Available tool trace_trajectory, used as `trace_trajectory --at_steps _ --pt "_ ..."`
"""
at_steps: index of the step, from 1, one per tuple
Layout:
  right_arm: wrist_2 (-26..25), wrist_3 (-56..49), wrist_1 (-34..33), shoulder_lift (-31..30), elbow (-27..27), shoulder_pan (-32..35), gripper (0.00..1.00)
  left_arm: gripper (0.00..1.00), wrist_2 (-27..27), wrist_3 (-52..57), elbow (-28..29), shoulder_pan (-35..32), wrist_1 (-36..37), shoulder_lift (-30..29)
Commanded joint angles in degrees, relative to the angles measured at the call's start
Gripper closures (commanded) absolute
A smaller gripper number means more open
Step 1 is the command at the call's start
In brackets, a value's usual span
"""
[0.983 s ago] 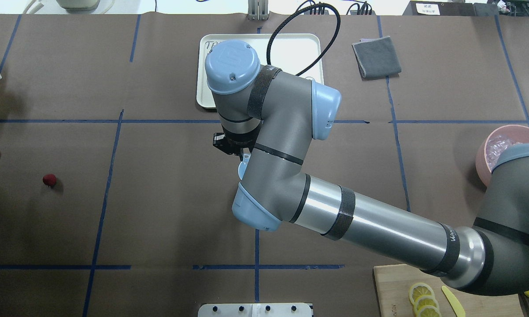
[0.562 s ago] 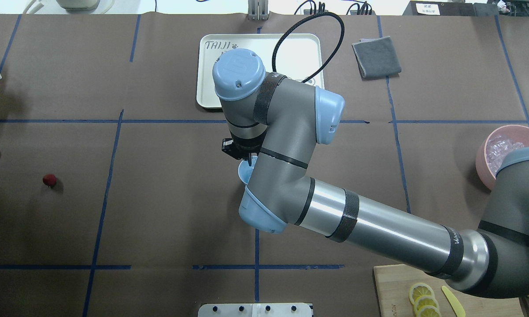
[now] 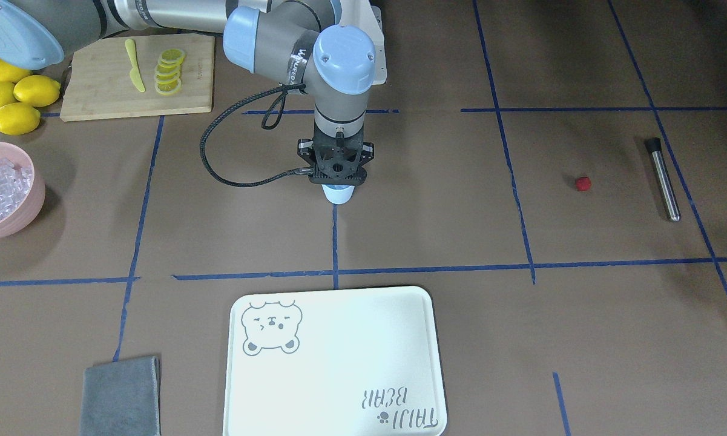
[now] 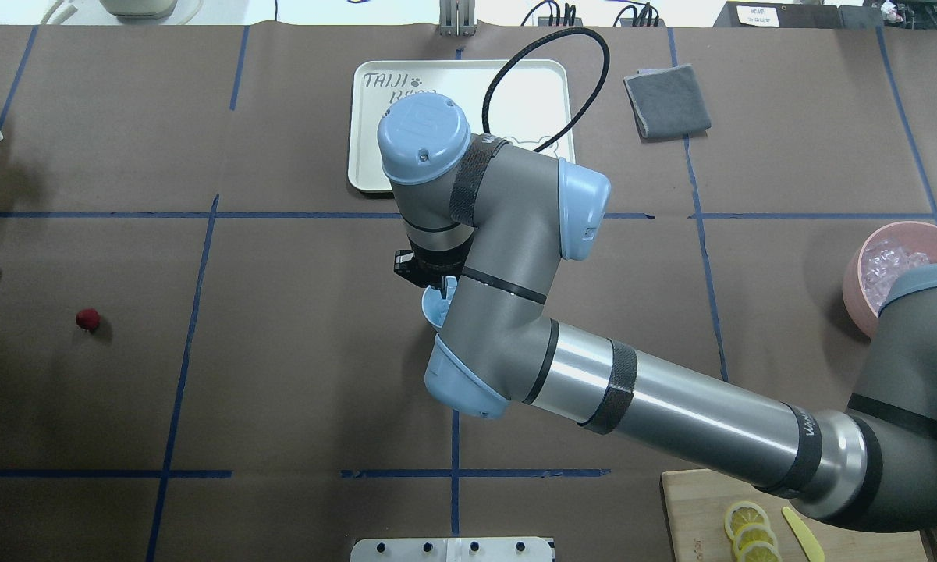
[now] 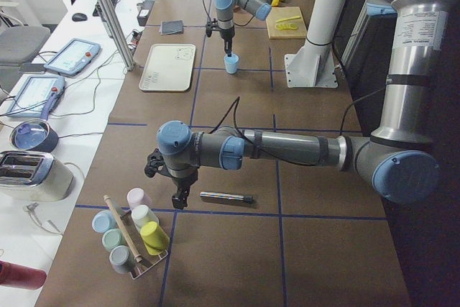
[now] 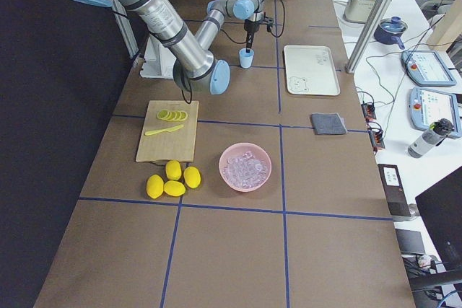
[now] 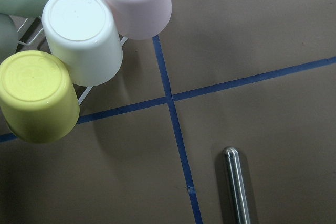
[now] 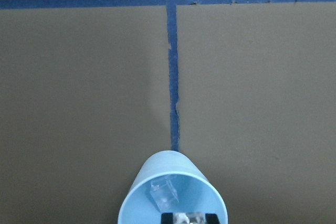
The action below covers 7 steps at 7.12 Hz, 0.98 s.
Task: Mash ice and strawberries in cup
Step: 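Open the right gripper to drop the ice cube into the cup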
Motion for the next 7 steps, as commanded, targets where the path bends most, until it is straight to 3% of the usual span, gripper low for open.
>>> trace_trajectory --at_steps 1,3,7 --pt "-0.3 0.0 0.1 0.0 0.1 -0.5 0.2 0.0 0.0 0.0 0.0 0.0 0.0 -0.1" --pt "-0.3 0.0 0.1 0.0 0.1 -0.5 0.05 0.0 0.0 0.0 -0.1 0.0 0.0 -0.1" --pt "-0.3 0.1 -0.2 0.1 3.0 0.1 0.01 0.0 0.3 0.0 -0.8 0.0 0.0 -0.1"
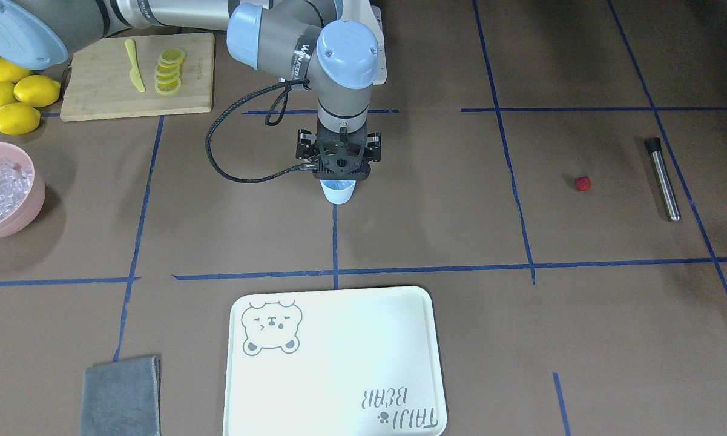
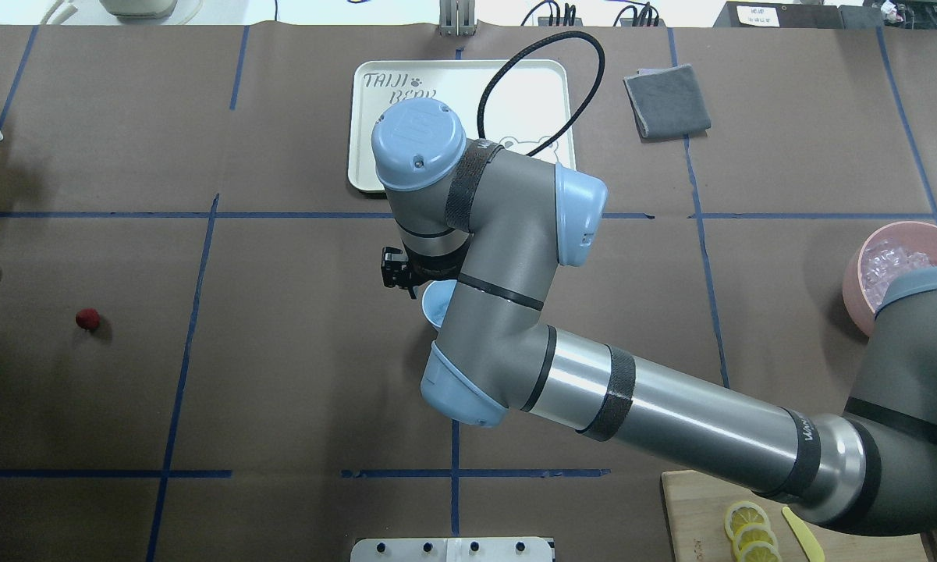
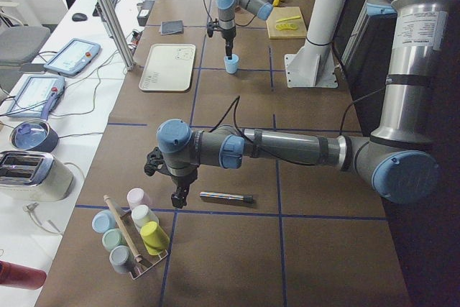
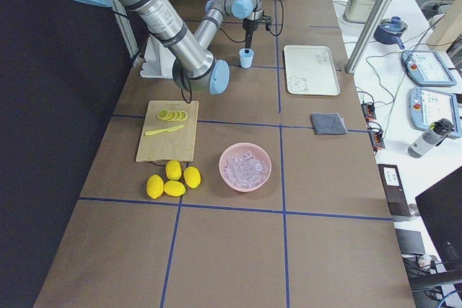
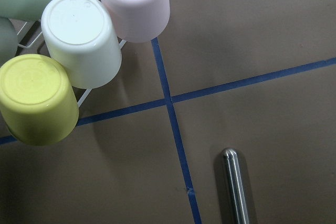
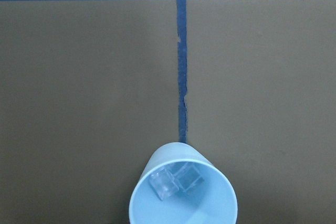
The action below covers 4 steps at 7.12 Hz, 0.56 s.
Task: Mash ice and strawberries in cup
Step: 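Move the right gripper back toward the ice bowl while the left gripper reaches the strawberry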
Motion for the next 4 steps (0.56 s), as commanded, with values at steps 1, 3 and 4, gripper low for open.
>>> trace_trajectory --at_steps 1,3,4 --pt "0.5 -0.1 -0.3 -0.7 4.9 2.4 0.01 0.0 0.4 0.2 -0.4 0.1 -2.3 0.0" --pt "1.5 -1.9 -0.7 -8.9 16.4 8.0 0.01 0.0 0.0 -10.8 -2.5 1.6 -8.4 1.7" --pt "3.8 -6.9 -0.7 -14.6 22.0 12.6 0.01 0.0 0.0 -17.3 -6.0 4.6 -11.0 4.1"
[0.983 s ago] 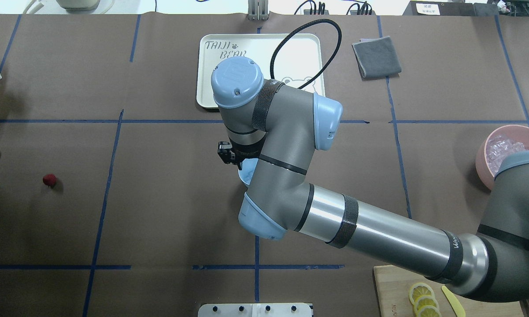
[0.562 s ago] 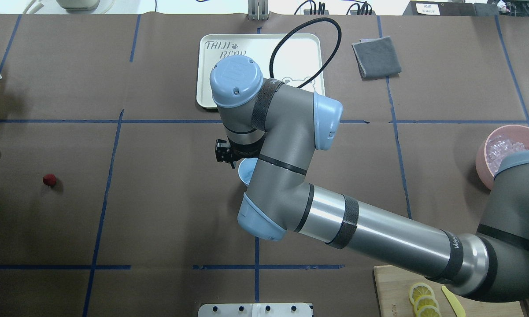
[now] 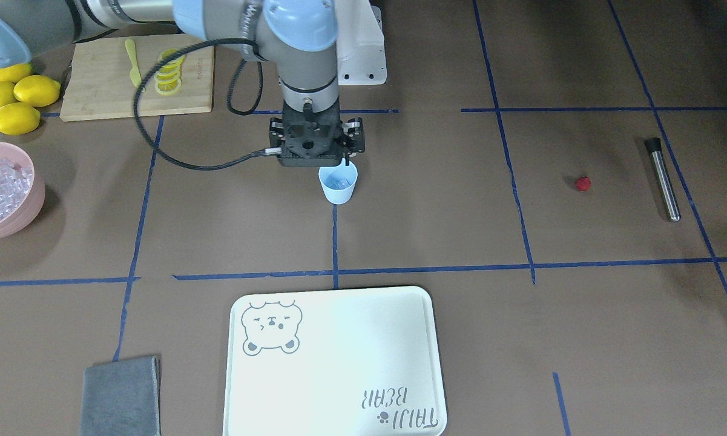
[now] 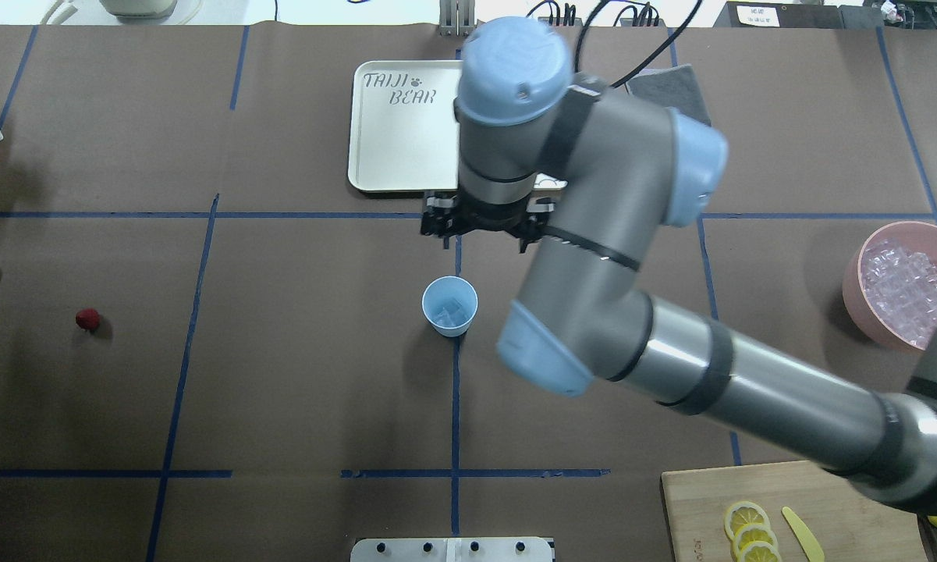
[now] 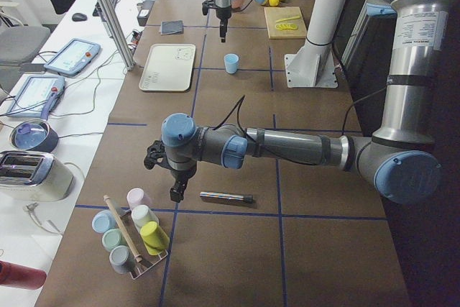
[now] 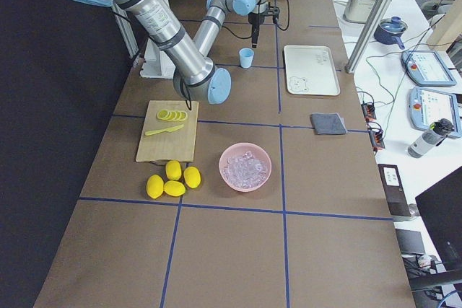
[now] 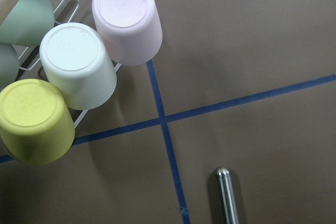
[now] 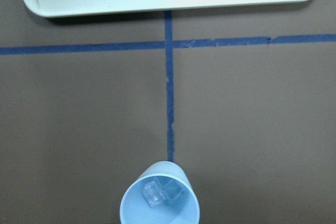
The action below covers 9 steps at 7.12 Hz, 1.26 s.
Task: Mash ice and strawberries in cup
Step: 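Move the right gripper back toward the ice bowl while the left gripper reaches the strawberry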
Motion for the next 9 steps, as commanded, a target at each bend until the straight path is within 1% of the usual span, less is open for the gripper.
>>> trace_trajectory --at_steps 1,2,3,4,5,6,7,8,9 --pt "5.7 -10.6 0.1 -11.9 10.7 10.7 0.01 0.0 0.3 -16.4 -5.4 6.5 -5.7 3.0" --pt "7.4 -19.1 0.6 -17.3 12.5 16.2 0.01 0.0 0.5 -23.1 -6.6 10.4 -9.7 4.3" --pt "9.6 -28.1 0.7 -22.2 12.3 21.2 0.01 0.01 1.7 -32.3 -7.3 14.4 -14.9 4.8" --pt "10.6 -34.5 1.9 -26.7 12.0 24.6 0.01 0.01 5.6 -39.1 -10.1 19.3 -16.9 6.1" --pt "12.2 -37.0 8.3 -30.8 9.8 27.8 0.01 0.01 8.7 -46.5 -12.4 24.8 -17.2 6.6" --pt "16.1 -39.6 16.6 -34.4 5.8 31.1 0.01 0.01 14.0 -53.5 -13.5 30.8 -19.3 6.7" --pt "17.7 -43.1 19.9 -36.5 3.9 34.2 0.01 0.01 19.2 -56.5 -13.4 36.0 -20.7 7.6" --pt "17.8 -47.4 19.6 -38.2 3.8 36.5 0.01 0.01 20.2 -56.9 -12.1 37.4 -23.4 8.7" --pt "17.7 -48.2 19.9 -39.5 3.9 36.8 0.01 0.01 20.6 -58.6 -10.2 38.5 -27.2 9.2"
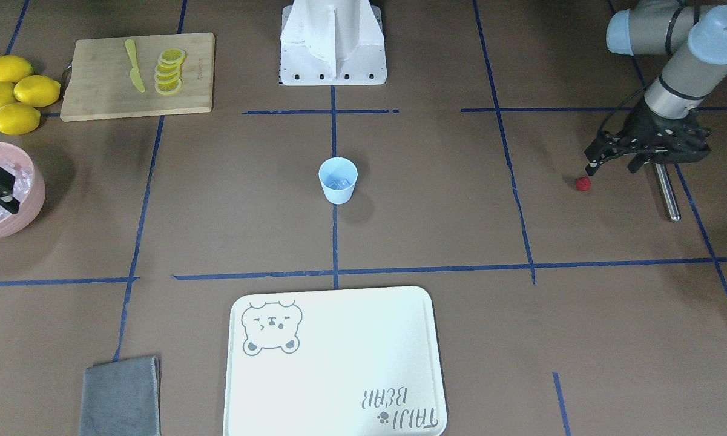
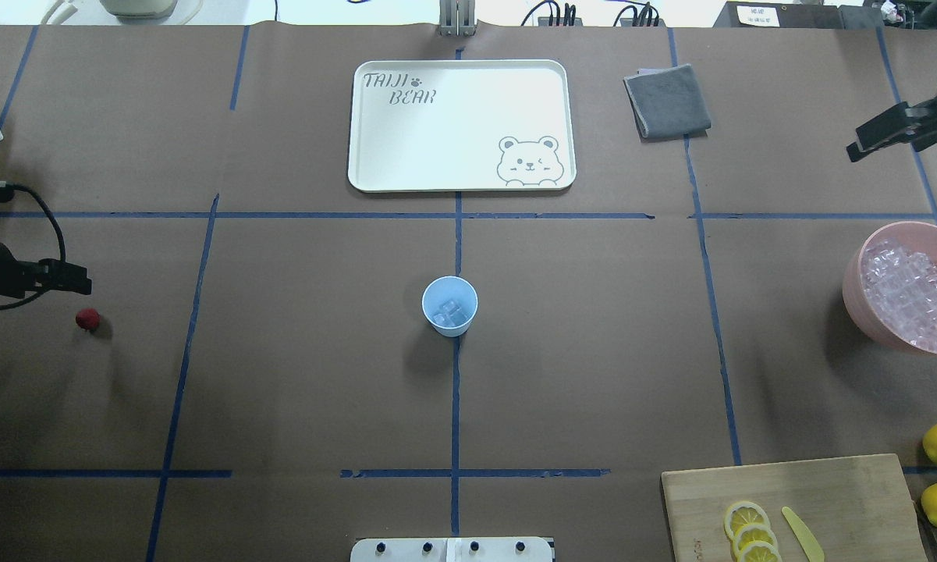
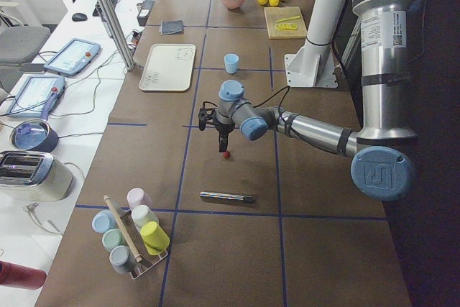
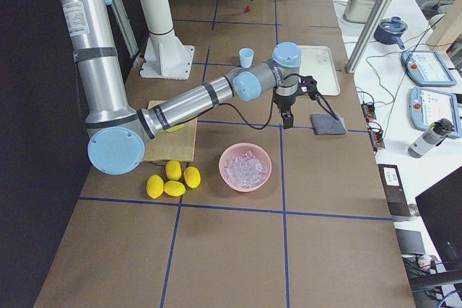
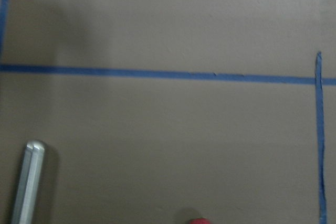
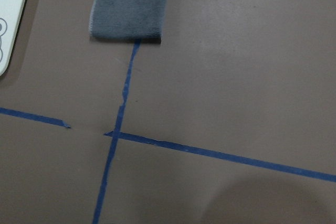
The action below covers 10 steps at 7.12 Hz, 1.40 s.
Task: Mash ice and strawberries in cup
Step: 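Move the right gripper back toward the ice bowl while the left gripper reaches the strawberry, then lower the left gripper onto the red strawberry and grasp it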
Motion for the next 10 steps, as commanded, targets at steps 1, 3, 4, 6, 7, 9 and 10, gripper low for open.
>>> trace_trajectory --at_steps 1,3,4,6,7,9,10 --pt "0.1 -2.7 0.7 -2.3 -0.4 1.6 0.01 0.01 3.8 -3.9 3.3 4.4 -5.8 0.8" --pt "0.1 -2.7 0.5 -2.9 -0.3 1.6 0.01 0.01 4.6 -3.9 5.7 5.3 -5.9 0.0" --pt "0.1 -2.7 0.6 -3.1 0.0 1.6 0.01 0.02 4.5 -3.8 7.4 5.3 -6.0 -1.2" --pt "-0.1 -2.6 0.6 -3.1 0.0 1.7 0.01 0.04 4.5 -3.8 8.1 5.5 -6.0 -1.6" --pt "-0.1 -2.6 0.6 -3.1 0.0 1.7 0.01 0.07 4.5 -3.7 8.7 5.5 -6.0 -2.3" --pt "0.1 -2.7 0.6 -3.0 0.0 2.0 0.01 0.17 4.3 -3.6 9.6 5.4 -6.0 -2.9" --pt "0.1 -2.6 0.6 -2.9 0.0 2.1 0.01 0.19 4.3 -3.6 9.6 5.4 -6.0 -2.8"
